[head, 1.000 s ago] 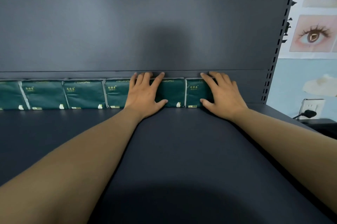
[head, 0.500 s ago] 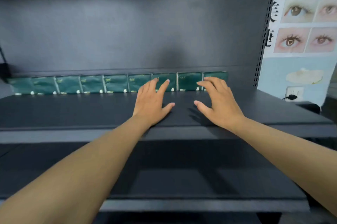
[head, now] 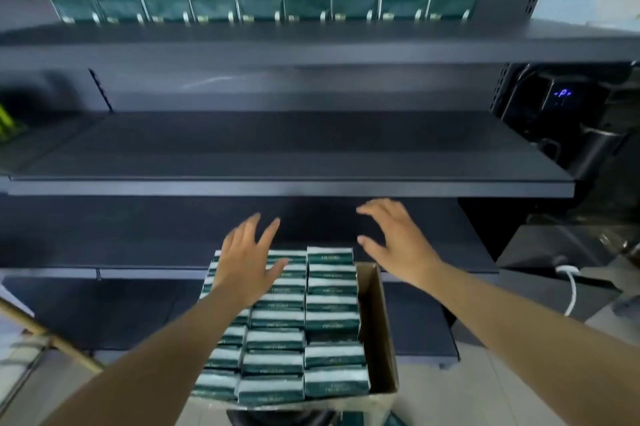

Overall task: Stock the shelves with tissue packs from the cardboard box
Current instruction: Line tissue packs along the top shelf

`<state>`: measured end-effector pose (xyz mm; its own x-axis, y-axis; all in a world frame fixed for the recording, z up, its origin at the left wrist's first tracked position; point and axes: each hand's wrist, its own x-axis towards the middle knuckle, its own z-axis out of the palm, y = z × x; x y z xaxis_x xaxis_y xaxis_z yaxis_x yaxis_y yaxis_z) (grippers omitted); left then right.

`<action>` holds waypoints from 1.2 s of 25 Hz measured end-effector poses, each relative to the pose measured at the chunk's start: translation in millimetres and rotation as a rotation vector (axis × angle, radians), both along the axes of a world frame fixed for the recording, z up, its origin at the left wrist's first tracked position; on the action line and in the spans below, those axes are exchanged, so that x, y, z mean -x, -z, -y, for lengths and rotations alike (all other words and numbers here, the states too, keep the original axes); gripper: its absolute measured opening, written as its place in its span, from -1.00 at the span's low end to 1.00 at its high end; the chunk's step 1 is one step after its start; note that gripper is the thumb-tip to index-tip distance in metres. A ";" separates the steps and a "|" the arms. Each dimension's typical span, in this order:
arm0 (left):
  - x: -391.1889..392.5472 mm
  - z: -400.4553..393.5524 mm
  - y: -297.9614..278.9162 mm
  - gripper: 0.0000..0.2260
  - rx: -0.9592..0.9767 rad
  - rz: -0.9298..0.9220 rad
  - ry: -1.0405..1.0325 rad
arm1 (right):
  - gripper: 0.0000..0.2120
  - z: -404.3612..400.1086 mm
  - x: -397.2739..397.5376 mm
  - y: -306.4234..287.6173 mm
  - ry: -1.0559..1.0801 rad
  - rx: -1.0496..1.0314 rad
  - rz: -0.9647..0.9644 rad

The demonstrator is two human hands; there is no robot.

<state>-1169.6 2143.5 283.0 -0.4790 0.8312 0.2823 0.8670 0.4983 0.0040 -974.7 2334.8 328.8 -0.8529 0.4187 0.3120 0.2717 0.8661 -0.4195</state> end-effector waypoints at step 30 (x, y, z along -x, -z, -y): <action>-45.6 -16.9 -19.1 -0.31 0.050 0.085 0.093 | -0.68 11.1 -10.8 -3.8 -0.059 0.087 0.060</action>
